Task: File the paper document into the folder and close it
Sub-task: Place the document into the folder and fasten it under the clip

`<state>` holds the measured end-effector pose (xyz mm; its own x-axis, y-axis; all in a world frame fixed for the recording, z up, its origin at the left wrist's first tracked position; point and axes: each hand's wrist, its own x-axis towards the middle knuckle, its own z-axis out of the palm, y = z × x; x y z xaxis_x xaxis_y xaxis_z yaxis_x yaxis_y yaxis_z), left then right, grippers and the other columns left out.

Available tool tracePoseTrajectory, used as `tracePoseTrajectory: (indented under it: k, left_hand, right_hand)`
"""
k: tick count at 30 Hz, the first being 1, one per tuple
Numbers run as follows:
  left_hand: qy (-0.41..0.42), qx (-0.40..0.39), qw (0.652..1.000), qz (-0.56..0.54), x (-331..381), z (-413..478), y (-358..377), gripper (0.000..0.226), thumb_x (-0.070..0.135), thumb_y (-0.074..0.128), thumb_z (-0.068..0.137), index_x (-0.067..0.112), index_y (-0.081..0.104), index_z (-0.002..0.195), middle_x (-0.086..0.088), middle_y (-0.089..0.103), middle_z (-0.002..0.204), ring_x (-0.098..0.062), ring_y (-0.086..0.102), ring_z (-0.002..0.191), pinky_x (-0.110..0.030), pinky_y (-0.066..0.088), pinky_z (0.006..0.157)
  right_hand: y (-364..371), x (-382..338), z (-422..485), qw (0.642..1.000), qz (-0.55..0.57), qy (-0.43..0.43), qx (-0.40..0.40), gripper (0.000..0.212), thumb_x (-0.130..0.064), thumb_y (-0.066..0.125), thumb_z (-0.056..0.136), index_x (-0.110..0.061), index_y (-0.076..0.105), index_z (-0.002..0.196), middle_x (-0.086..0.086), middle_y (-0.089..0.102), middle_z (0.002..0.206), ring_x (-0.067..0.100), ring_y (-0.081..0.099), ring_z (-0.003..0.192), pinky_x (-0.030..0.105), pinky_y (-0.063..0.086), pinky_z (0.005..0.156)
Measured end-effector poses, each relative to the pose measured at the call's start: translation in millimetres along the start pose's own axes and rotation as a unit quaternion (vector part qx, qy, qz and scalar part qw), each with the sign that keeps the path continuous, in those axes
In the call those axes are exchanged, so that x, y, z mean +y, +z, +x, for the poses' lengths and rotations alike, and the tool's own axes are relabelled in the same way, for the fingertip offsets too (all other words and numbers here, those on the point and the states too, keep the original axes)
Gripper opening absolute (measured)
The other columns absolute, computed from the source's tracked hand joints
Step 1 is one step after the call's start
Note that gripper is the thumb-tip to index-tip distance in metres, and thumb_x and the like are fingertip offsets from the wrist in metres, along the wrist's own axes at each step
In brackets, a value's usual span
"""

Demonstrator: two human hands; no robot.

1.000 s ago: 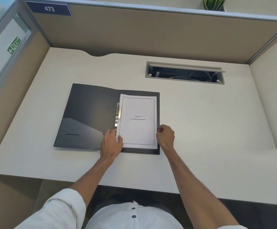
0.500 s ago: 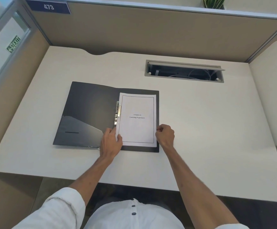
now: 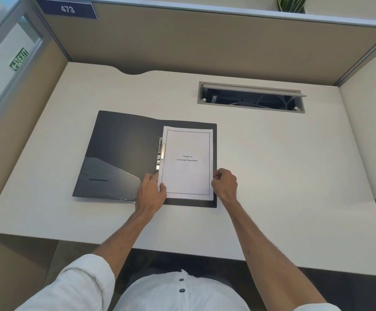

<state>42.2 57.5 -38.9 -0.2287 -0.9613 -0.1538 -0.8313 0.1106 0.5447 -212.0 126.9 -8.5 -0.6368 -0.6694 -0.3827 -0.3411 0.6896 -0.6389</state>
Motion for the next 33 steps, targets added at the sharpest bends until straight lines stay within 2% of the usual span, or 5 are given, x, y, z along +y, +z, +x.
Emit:
tracePoseTrajectory:
  k: [11, 15, 19, 24, 33]
  left_hand:
    - [0.003, 0.004, 1.000, 0.010, 1, -2, -3, 0.017, 0.019, 0.061, 0.103, 0.013, 0.071, 0.116, -0.001, 0.059, 0.106, -0.025, 0.062, 0.086, -0.043, 0.061, 0.075]
    - [0.004, 0.008, 1.000, 0.010, 0, -1, -5, 0.015, 0.019, 0.060, 0.103, 0.014, 0.072, 0.110, 0.000, 0.058, 0.102, -0.024, 0.061, 0.080, -0.041, 0.059, 0.071]
    - [-0.001, 0.029, 1.000, -0.002, -3, 3, -12, 0.018, 0.019, 0.061, 0.104, 0.011, 0.072, 0.116, -0.003, 0.062, 0.105, -0.026, 0.064, 0.083, -0.043, 0.061, 0.072]
    - [0.028, 0.065, 0.997, 0.026, -3, 18, -25, 0.031, 0.021, 0.064, 0.104, 0.011, 0.066, 0.133, -0.005, 0.065, 0.122, -0.024, 0.058, 0.109, -0.042, 0.060, 0.085]
    - [0.112, 0.051, 0.989, 0.079, 7, 77, -45, 0.051, 0.020, 0.063, 0.103, 0.009, 0.056, 0.153, -0.010, 0.062, 0.142, -0.029, 0.057, 0.131, -0.047, 0.055, 0.107]
  right_hand:
    - [8, -2, -5, 0.995, -0.055, -0.064, 0.048, 0.029, 0.005, 0.043, 0.076, -0.015, 0.030, 0.061, 0.001, 0.024, 0.059, 0.022, 0.019, 0.063, 0.036, 0.018, 0.054]
    - [8, 2, -1, 0.996, -0.058, -0.051, 0.050, 0.028, 0.001, 0.047, 0.083, -0.015, 0.043, 0.059, 0.000, 0.037, 0.062, 0.024, 0.030, 0.059, 0.034, 0.025, 0.053]
    - [8, -3, 4, 0.992, -0.046, -0.086, 0.079, 0.009, -0.010, 0.058, 0.095, -0.009, 0.067, 0.094, 0.004, 0.060, 0.098, 0.028, 0.061, 0.079, 0.034, 0.046, 0.068]
    - [17, -33, 14, 0.957, -0.153, -0.246, -0.020, 0.050, -0.016, 0.068, 0.096, -0.015, 0.059, 0.145, 0.003, 0.055, 0.141, 0.024, 0.052, 0.130, 0.044, 0.059, 0.086]
    - [43, -71, 33, 0.910, -0.274, -0.286, -0.119, 0.072, -0.031, 0.075, 0.095, -0.020, 0.042, 0.159, 0.008, 0.028, 0.172, 0.030, 0.029, 0.157, 0.049, 0.030, 0.124]
